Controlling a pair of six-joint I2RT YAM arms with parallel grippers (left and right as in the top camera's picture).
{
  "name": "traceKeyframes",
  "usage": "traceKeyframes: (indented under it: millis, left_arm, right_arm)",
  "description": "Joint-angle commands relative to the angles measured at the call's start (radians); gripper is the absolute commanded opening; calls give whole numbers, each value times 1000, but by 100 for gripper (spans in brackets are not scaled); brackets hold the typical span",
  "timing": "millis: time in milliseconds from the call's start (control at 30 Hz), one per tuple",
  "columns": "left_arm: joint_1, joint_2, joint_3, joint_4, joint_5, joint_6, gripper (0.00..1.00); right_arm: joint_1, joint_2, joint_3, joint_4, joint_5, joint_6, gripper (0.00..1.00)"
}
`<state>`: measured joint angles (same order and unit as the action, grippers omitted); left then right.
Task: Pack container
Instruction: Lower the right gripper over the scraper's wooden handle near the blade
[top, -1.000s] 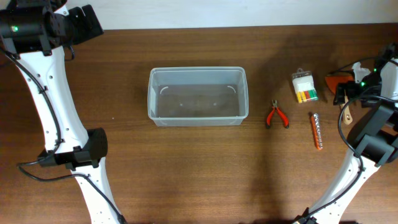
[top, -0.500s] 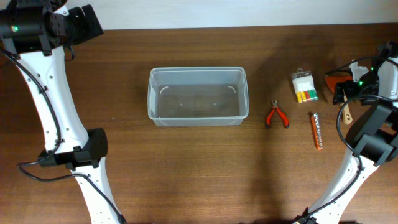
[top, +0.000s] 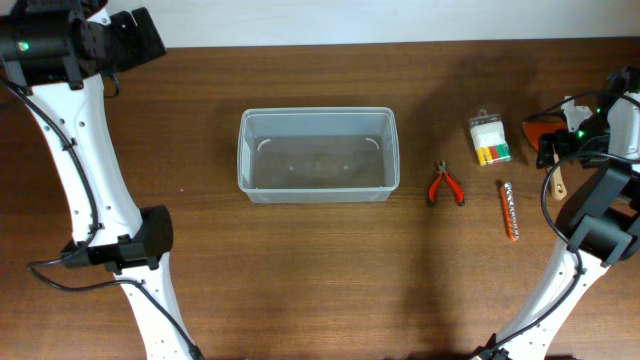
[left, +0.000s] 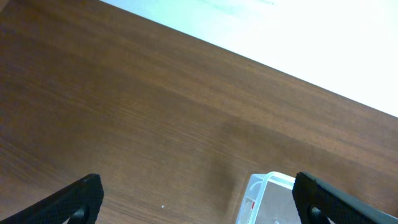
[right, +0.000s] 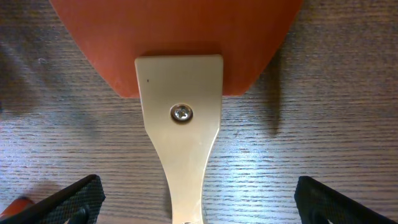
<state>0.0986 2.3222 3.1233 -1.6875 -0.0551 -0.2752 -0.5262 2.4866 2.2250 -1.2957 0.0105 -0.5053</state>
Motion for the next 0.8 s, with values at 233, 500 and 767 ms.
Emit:
traceKeyframes:
  millis: [233, 500, 767]
  left_arm:
    - [2, -30, 0, 0, -71, 16, 99]
    - [21, -30, 0, 0, -108, 16, 99]
    - [21, -30, 0, 0, -215, 16, 99]
  right_arm:
    - [10, 23, -35, 7, 12, -11, 99]
    - [10, 23, -93, 28, 12, -11, 99]
    - [10, 23, -93, 29, 12, -11, 99]
